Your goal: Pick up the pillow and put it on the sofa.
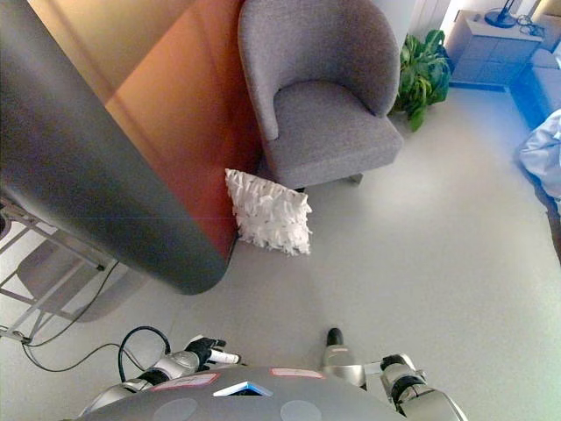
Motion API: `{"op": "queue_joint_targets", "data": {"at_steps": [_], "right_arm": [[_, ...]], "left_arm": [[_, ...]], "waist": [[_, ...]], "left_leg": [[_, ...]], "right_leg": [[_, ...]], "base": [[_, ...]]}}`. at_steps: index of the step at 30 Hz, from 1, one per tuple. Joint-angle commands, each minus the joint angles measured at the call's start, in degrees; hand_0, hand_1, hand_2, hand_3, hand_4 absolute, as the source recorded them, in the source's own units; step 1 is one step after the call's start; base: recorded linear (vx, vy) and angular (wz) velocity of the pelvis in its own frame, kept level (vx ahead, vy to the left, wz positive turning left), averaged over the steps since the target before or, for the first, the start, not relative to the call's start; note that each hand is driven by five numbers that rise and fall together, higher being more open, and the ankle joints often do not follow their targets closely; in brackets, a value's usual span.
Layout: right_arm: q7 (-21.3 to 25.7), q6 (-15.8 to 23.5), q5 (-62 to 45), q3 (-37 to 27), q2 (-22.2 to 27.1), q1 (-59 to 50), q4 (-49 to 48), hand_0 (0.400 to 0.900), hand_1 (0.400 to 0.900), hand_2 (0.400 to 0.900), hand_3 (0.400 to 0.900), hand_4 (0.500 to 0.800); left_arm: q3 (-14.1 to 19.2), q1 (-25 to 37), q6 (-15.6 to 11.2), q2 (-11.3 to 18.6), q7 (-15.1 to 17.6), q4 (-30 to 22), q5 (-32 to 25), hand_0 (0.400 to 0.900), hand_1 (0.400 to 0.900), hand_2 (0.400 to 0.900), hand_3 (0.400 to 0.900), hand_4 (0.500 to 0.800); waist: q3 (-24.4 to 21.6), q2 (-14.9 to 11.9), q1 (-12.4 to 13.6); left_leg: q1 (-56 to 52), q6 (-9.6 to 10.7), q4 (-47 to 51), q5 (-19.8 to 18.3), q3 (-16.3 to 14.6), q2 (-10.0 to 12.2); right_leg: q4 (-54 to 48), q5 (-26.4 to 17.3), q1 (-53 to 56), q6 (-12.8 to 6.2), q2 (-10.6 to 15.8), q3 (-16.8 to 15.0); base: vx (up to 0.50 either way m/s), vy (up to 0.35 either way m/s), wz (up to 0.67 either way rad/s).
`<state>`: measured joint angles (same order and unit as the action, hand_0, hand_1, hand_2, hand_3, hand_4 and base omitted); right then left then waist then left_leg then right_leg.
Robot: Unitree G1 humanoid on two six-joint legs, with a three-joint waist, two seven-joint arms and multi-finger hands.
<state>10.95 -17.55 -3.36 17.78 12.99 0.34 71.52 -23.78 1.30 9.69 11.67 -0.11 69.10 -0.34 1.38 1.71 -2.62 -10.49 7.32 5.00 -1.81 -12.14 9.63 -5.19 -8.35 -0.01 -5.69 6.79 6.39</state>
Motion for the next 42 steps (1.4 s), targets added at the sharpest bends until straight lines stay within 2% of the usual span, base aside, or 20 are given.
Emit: {"op": "queue_joint_targets", "data": {"at_steps": [1, 4, 6, 16, 30, 37, 40, 42], "right_arm": [[1.9, -0.6, -0.7, 2.2, -0.7, -4.6, 4.7, 0.900, 0.900, 0.900, 0.900, 0.800], [1.6, -0.5, -0.6, 2.5, -0.8, -4.6, 4.8, 0.900, 0.900, 0.900, 0.900, 0.800], [1.2, -0.2, -0.4, 2.6, -0.7, -4.5, 4.8, 0.900, 0.900, 0.900, 0.900, 0.800], [-0.3, -0.2, -0.1, 2.7, -0.5, -4.8, 5.2, 0.900, 0.900, 0.900, 0.900, 0.800], [-0.4, 0.2, 2.0, 2.9, -0.9, -4.7, 5.3, 0.900, 0.900, 0.900, 0.900, 0.800], [0.5, -0.5, 0.3, 4.1, -0.1, -6.6, 4.0, 0.900, 0.900, 0.900, 0.900, 0.800], [1.2, -0.6, -3.0, 3.9, 0.3, -7.2, 3.9, 0.900, 0.900, 0.900, 0.900, 0.800], [2.4, -0.2, -5.3, 2.8, 0.9, -7.2, 3.9, 0.900, 0.900, 0.900, 0.900, 0.800]], "left_arm": [[0.1, 3.2, -1.6, 1.0, 1.8, 3.1, 1.4, 0.900, 0.900, 0.900, 0.900, 0.800], [0.3, 3.2, -2.1, 1.0, 2.2, 3.2, 1.0, 0.900, 0.900, 0.900, 0.900, 0.800], [0.2, 3.3, -1.4, 1.1, 0.3, 3.1, 1.7, 0.900, 0.900, 0.900, 0.900, 0.800], [-0.2, 3.3, -0.7, 0.7, 0.6, 3.9, 2.5, 0.900, 0.900, 0.900, 0.900, 0.800], [0.3, 2.6, -1.2, 0.8, 1.8, 4.3, 2.7, 0.900, 0.900, 0.900, 0.900, 0.800], [0.0, 3.5, -1.3, 0.9, 4.8, 3.3, 1.5, 0.900, 0.900, 0.900, 0.900, 0.800], [0.1, 3.9, -1.5, 0.4, 6.7, 3.4, -2.0, 0.900, 0.900, 0.900, 0.900, 0.800], [1.5, 4.2, -1.0, 0.0, 8.5, 3.4, -5.3, 0.900, 0.900, 0.900, 0.900, 0.800]], "waist": [[1.0, -2.1, -0.1], [1.1, -2.0, -0.1], [1.4, -2.0, -0.1], [1.8, -1.7, -0.2], [2.1, -1.5, -0.2], [4.2, -0.8, -0.5], [5.2, -0.3, -0.8], [6.0, -0.4, -1.5]], "left_leg": [[2.8, -3.6, 0.0, 1.6, 1.4, -1.9], [2.9, -3.7, 0.0, 1.7, 1.6, -2.0], [2.8, -3.7, -0.1, 1.6, 1.6, -2.0], [2.9, -3.7, -0.3, 1.4, 1.6, -1.9], [2.3, -3.6, -0.1, 1.4, 1.8, -1.9], [4.3, -2.9, -0.8, 2.6, 2.0, 0.0], [5.6, -2.0, -1.7, 3.6, 2.1, 1.5], [7.4, -1.3, -5.1, 4.0, 2.6, 2.7]], "right_leg": [[1.0, 5.1, 5.0, -2.83, 2.7, 1.3], [1.1, 5.3, 4.9, -2.76, 2.6, 1.2], [1.2, 5.3, 4.9, -2.69, 2.7, 1.3], [1.3, 5.5, 4.8, -2.74, 2.7, 1.1], [1.4, 5.7, 5.3, -2.51, 2.4, 1.2], [3.1, 6.8, 2.7, -1.06, 0.8, 0.4], [4.0, 7.4, 1.2, 0.15, -0.5, -0.2], [5.0, 7.6, 0.3, 1.14, -1.6, -1.6]], "base": [[0.00, 0.000, 0.00], [0.00, 0.000, 0.00], [0.00, 0.000, 0.00], [0.00, 0.000, 0.00], [0.00, -0.012, 0.00], [-0.03, -0.137, -0.03], [-0.02, -0.195, 0.00], [0.00, -0.193, 0.13]]}}
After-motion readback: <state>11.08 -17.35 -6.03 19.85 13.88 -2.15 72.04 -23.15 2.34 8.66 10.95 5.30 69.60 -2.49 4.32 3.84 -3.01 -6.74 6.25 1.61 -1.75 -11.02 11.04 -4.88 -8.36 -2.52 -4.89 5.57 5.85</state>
